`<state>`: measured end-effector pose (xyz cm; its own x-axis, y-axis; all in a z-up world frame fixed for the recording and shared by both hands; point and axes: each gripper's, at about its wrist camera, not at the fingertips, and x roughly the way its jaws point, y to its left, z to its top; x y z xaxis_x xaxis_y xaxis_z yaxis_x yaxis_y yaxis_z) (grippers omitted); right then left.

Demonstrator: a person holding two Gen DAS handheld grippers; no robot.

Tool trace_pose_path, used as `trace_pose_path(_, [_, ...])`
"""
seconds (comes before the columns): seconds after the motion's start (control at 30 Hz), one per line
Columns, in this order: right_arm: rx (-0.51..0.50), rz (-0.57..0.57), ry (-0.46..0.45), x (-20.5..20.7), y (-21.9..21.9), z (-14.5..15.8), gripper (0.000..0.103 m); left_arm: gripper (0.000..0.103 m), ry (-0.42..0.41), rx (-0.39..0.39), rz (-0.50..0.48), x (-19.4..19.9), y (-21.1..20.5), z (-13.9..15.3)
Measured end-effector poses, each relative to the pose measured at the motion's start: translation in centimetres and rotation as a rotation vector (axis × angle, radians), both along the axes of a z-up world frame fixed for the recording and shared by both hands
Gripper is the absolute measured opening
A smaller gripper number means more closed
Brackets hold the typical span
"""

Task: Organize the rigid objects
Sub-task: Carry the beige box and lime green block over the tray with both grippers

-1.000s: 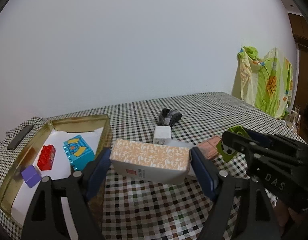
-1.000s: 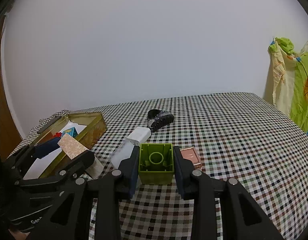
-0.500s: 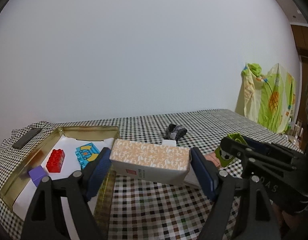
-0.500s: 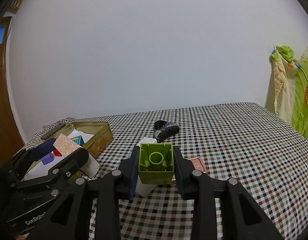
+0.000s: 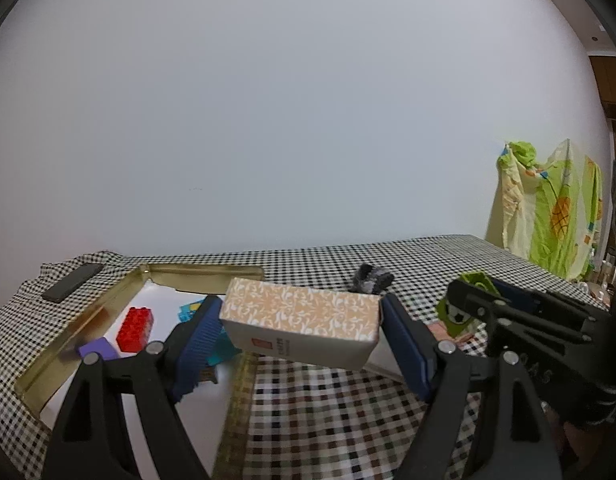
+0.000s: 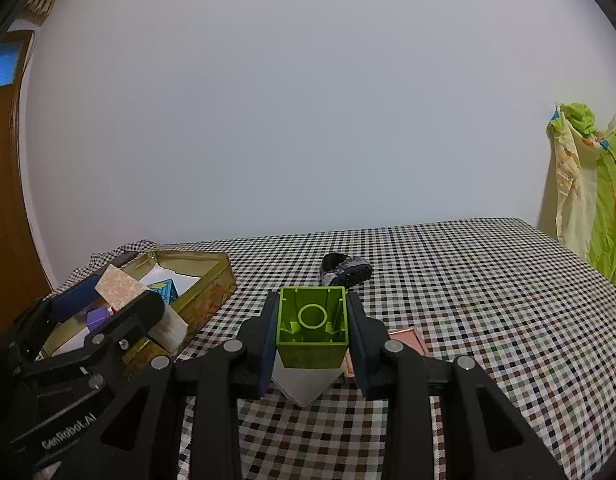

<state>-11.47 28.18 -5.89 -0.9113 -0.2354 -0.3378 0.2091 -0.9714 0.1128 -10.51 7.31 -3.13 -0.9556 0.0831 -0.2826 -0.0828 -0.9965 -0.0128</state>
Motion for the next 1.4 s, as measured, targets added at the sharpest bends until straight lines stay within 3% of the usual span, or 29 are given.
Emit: trace_pose_path(1.4, [0.062,0.074,0.044,-0.4,-5.4,0.1,0.034,0.080,0.024,0.032,0.127,0.8,-6.9,-0.3])
